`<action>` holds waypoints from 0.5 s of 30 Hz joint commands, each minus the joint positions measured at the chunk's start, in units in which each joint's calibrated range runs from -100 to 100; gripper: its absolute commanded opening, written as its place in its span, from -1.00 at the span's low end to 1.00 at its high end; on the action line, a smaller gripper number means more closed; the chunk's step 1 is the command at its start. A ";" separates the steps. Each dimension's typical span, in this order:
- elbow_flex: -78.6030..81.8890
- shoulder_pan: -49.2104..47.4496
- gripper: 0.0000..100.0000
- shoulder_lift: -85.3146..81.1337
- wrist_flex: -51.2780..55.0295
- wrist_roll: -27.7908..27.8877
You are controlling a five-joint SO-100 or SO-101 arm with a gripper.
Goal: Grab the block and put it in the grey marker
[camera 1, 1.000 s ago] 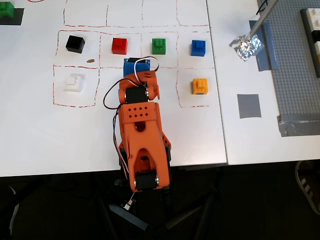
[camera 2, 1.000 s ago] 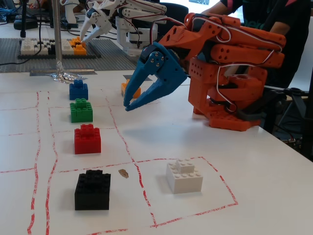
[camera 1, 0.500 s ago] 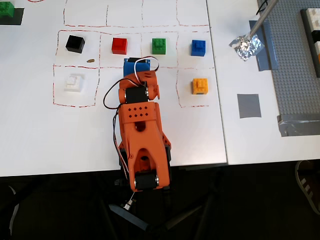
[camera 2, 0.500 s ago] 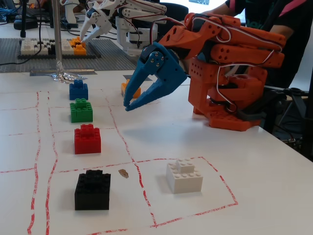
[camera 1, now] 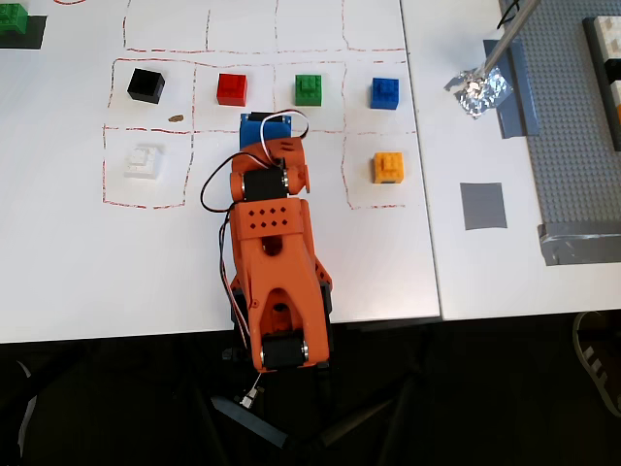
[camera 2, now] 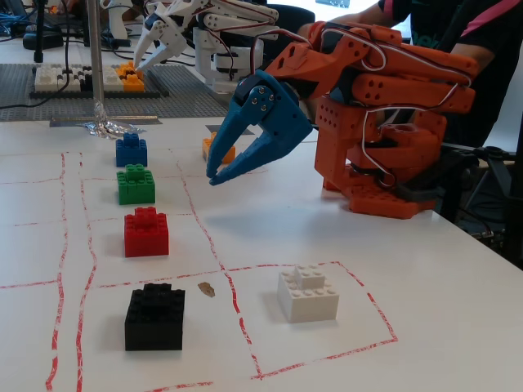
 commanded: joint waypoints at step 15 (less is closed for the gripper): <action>-8.80 -3.43 -1.00 6.04 -0.18 5.47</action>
